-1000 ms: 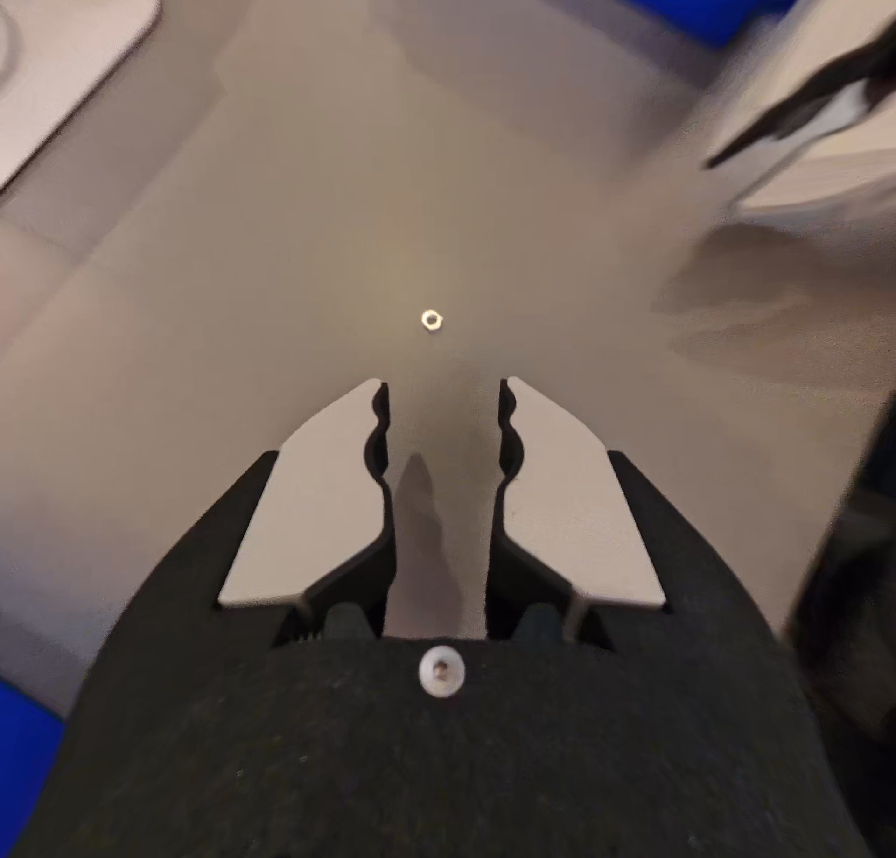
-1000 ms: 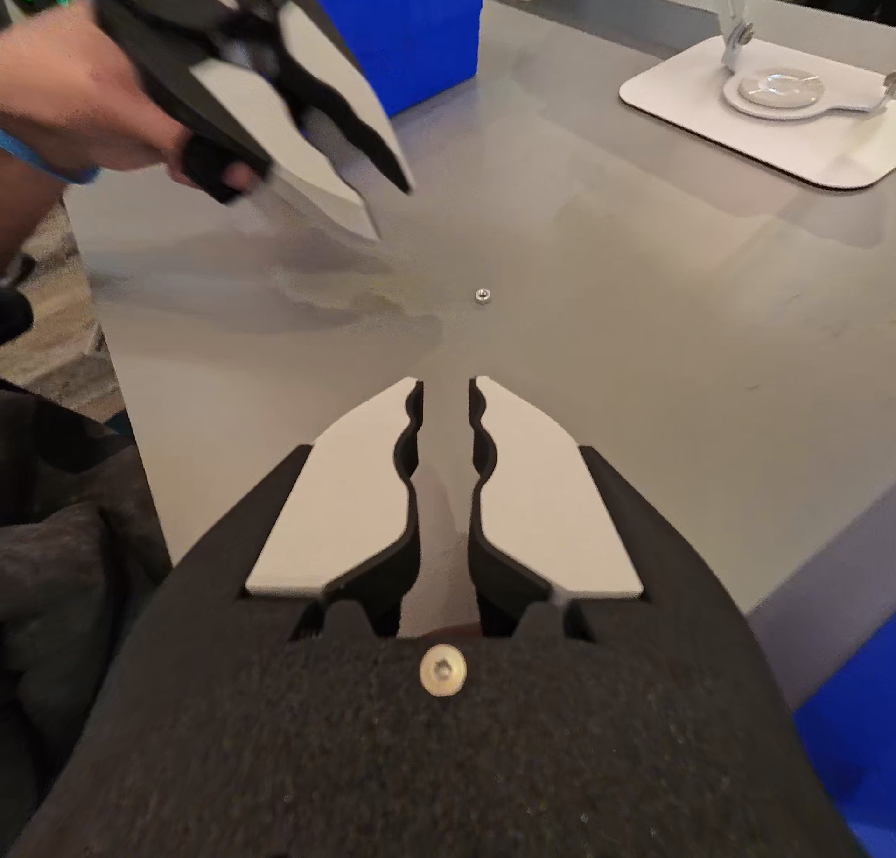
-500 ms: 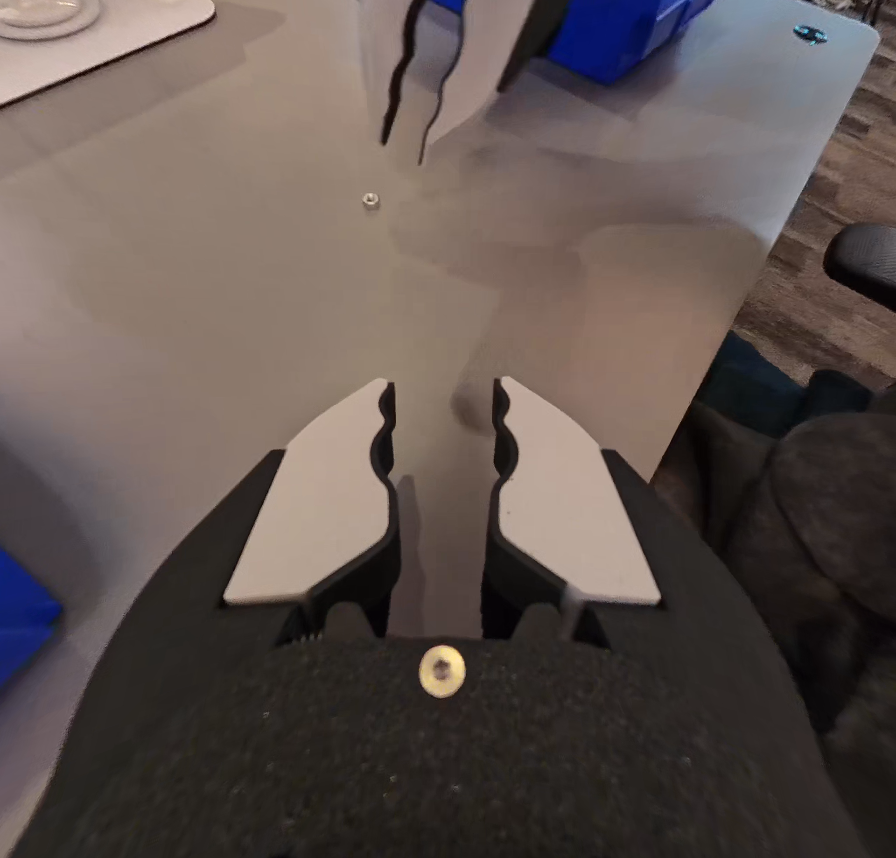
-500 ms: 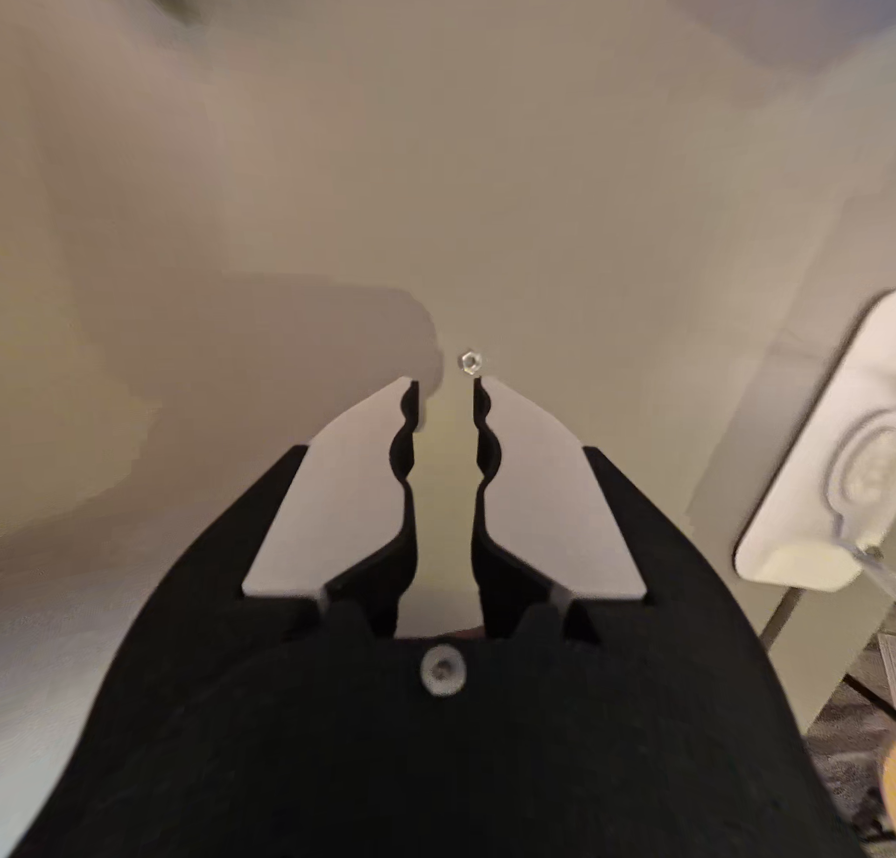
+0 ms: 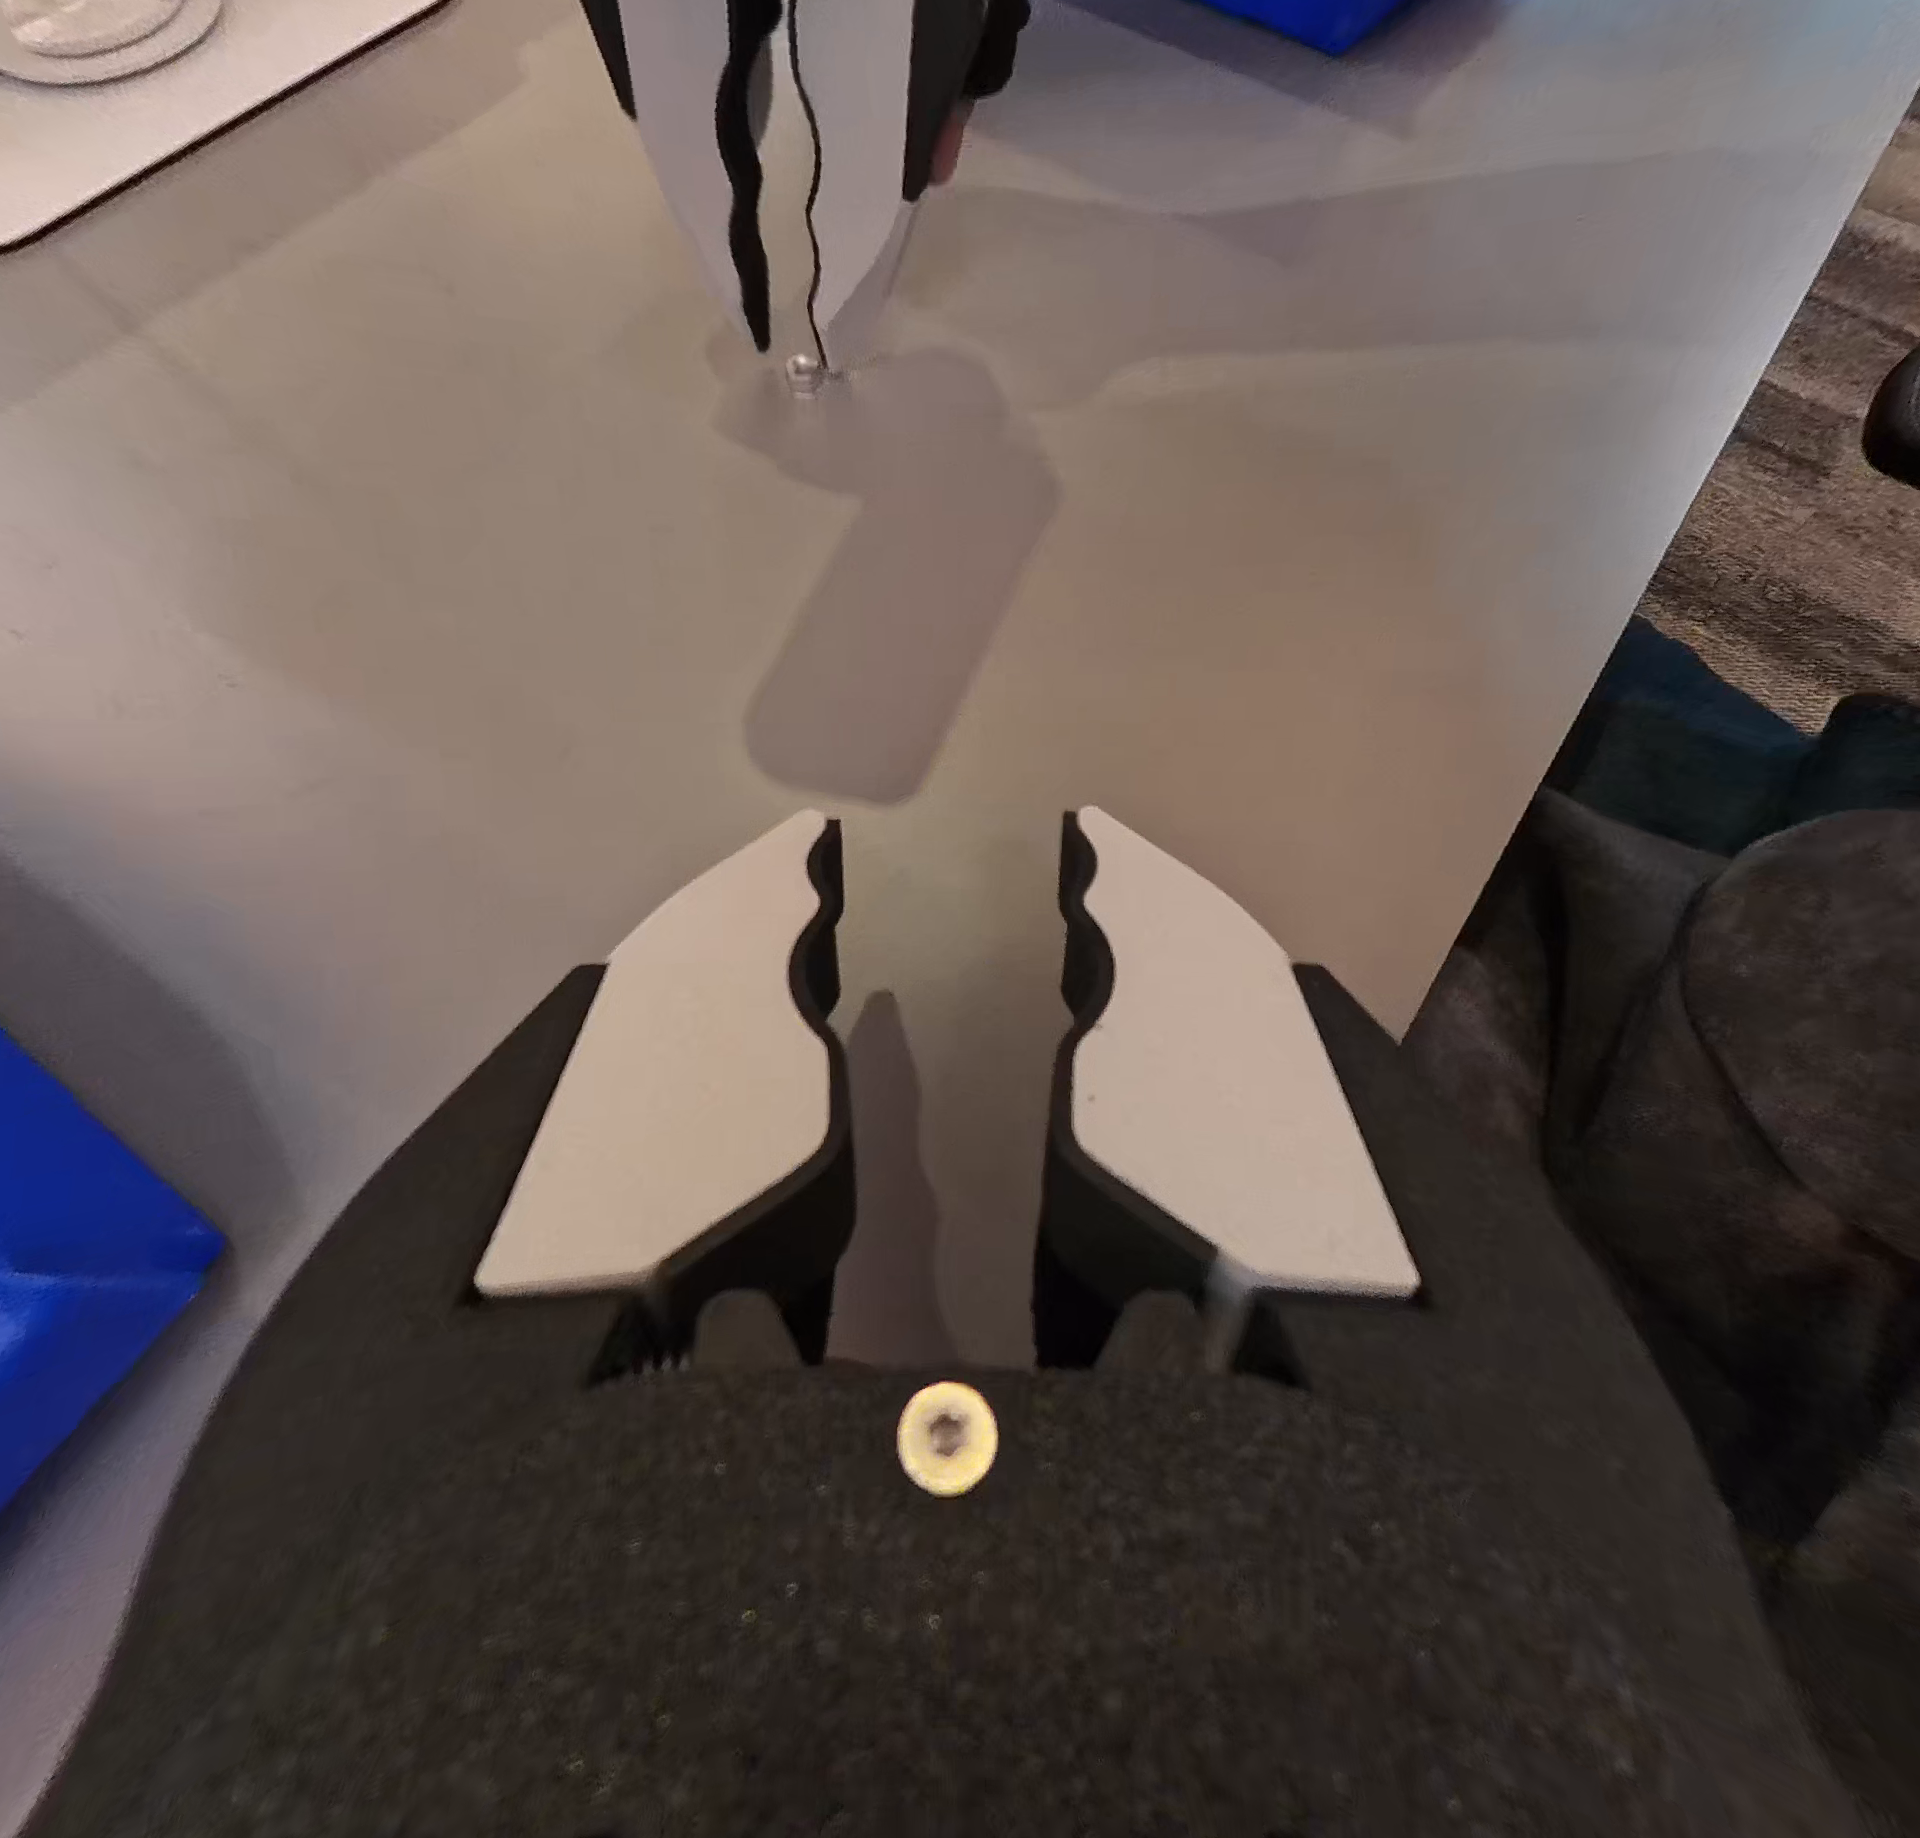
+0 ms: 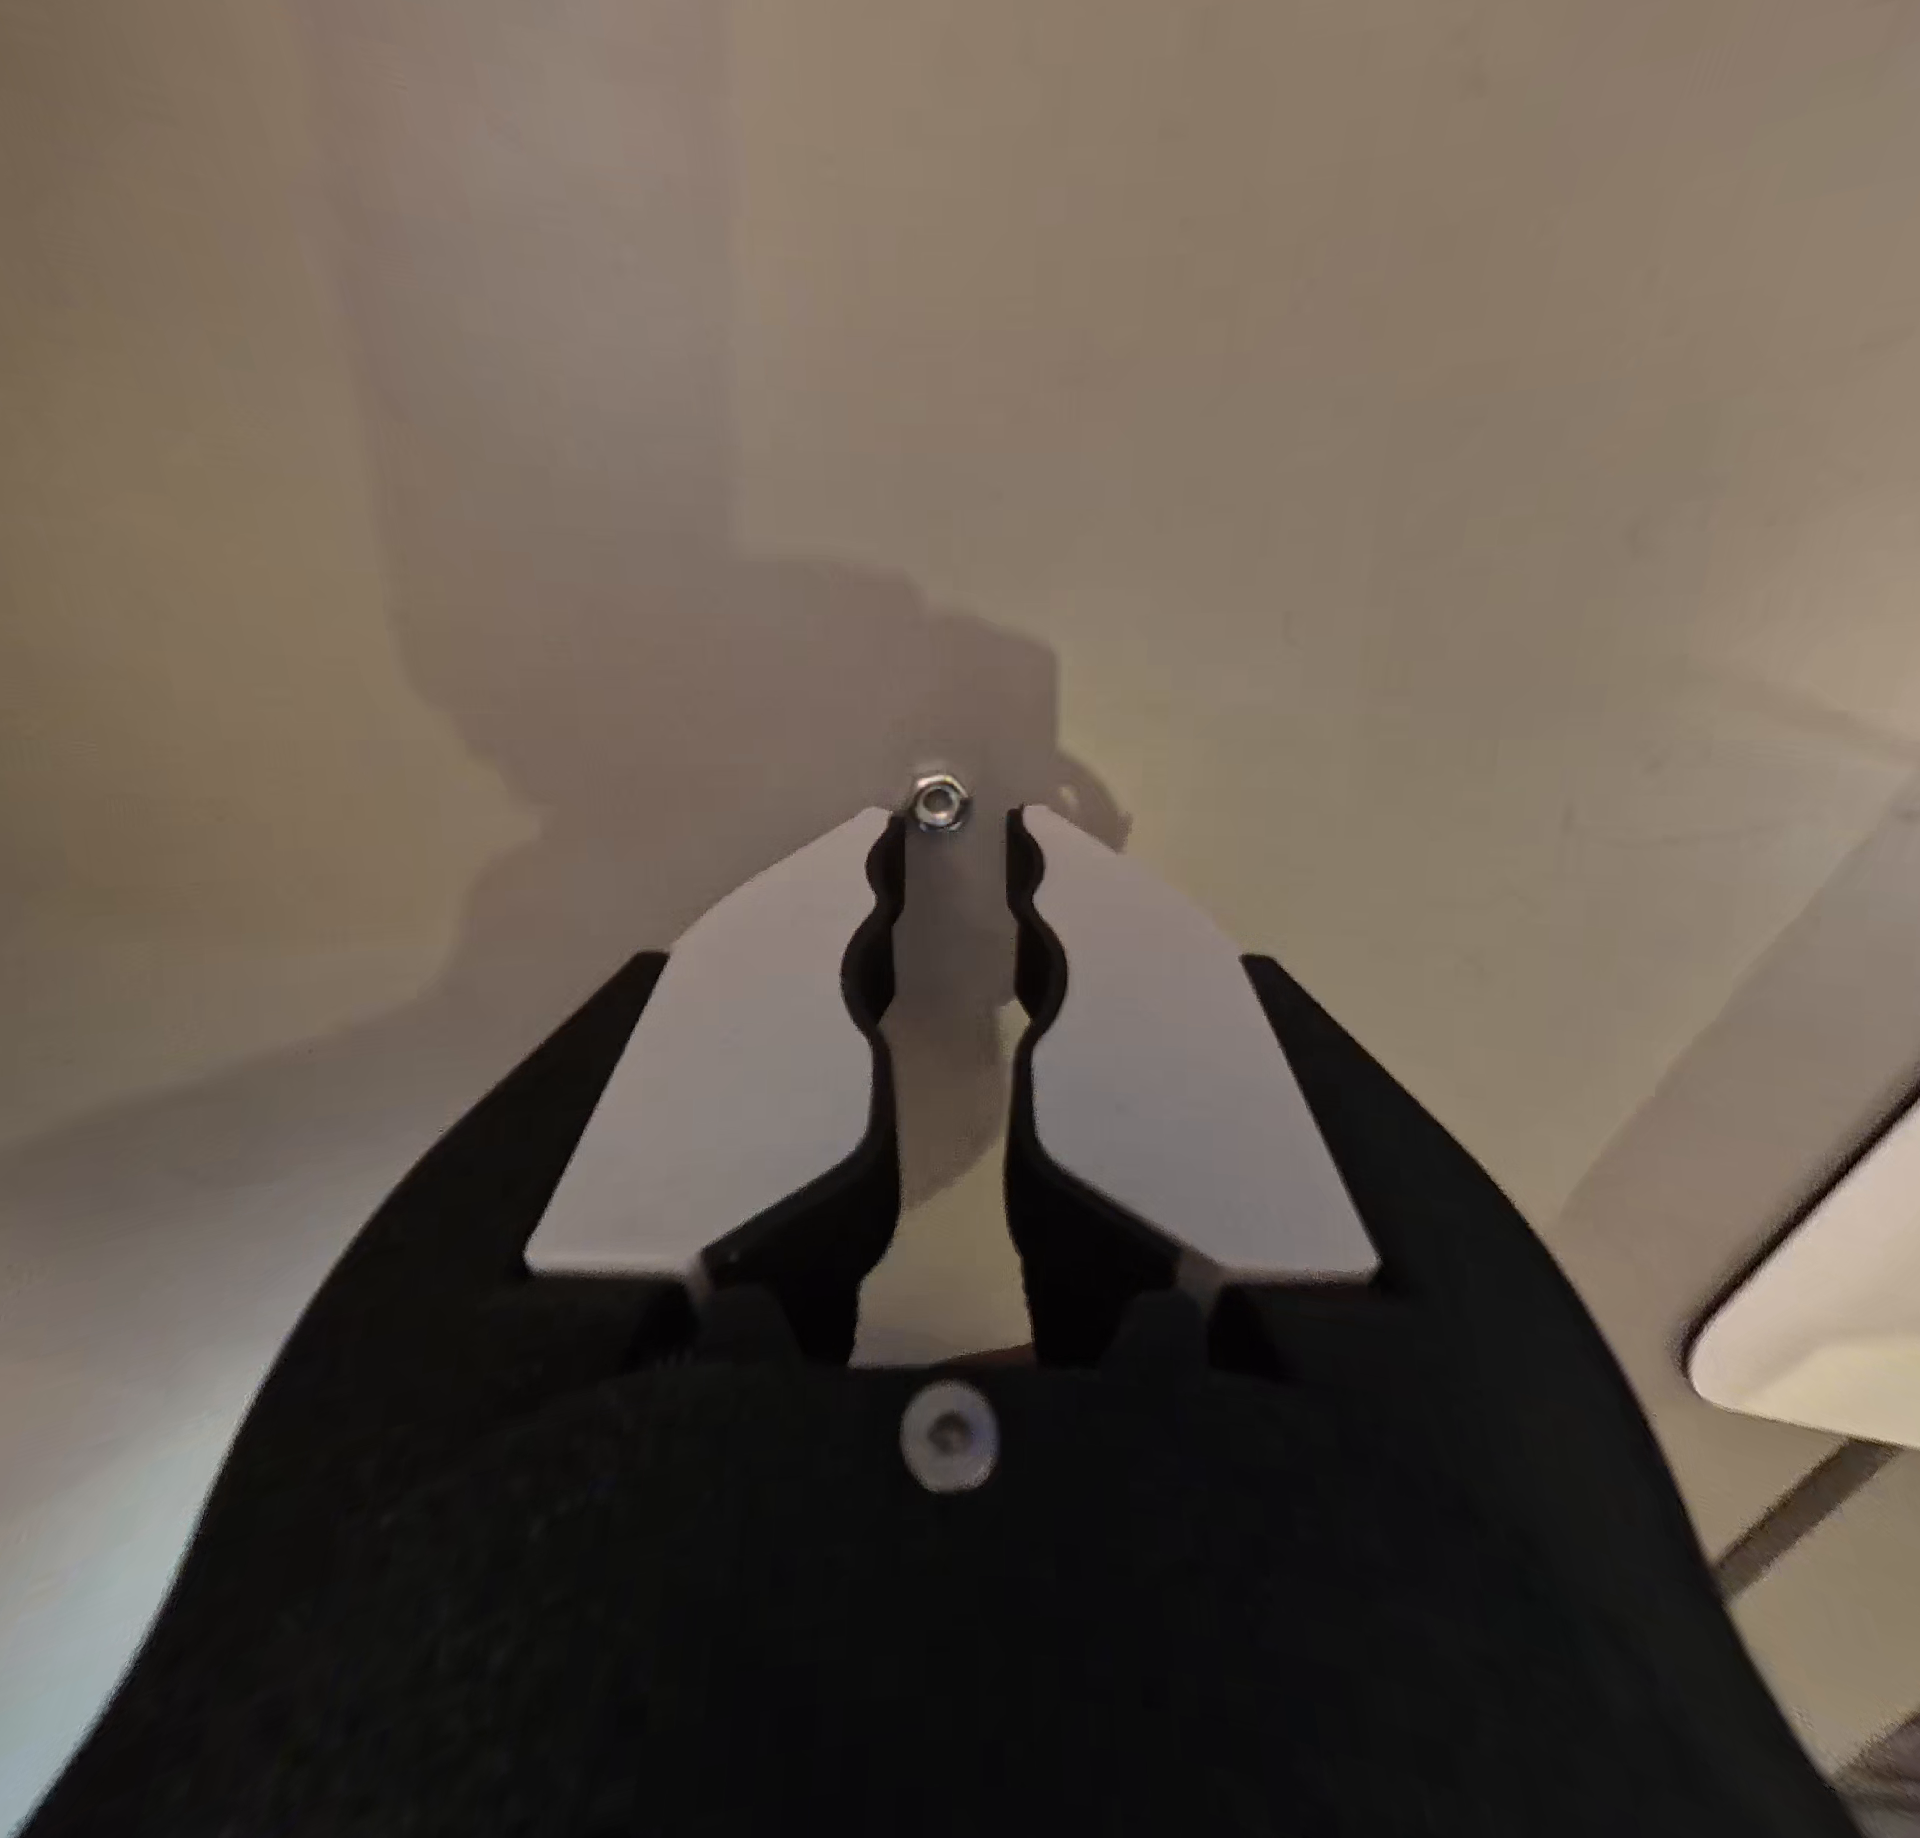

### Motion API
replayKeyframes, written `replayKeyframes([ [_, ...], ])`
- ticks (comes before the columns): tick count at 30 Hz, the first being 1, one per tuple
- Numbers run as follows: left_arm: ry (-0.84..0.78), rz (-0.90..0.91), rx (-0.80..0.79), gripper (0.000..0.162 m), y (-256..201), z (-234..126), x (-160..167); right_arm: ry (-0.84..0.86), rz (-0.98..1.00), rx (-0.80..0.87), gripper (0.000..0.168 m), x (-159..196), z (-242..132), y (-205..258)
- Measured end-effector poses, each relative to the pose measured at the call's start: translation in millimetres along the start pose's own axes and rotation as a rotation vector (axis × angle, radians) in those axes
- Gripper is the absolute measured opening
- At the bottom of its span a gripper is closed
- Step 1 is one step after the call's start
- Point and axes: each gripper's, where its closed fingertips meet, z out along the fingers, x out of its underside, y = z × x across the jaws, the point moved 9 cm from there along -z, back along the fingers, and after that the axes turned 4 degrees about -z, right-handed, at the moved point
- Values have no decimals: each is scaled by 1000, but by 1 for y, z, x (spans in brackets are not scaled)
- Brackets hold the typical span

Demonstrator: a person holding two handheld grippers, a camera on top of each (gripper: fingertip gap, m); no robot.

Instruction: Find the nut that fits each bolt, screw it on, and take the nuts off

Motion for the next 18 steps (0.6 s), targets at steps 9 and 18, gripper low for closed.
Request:
replayKeyframes([
  [9,20,29,-21,40,-2,1,0,-13,-31,44,10,-3,-6,4],
  [18,22,27,-10,40,-2,0,4,-4,168,450,10,79,-194,24],
])
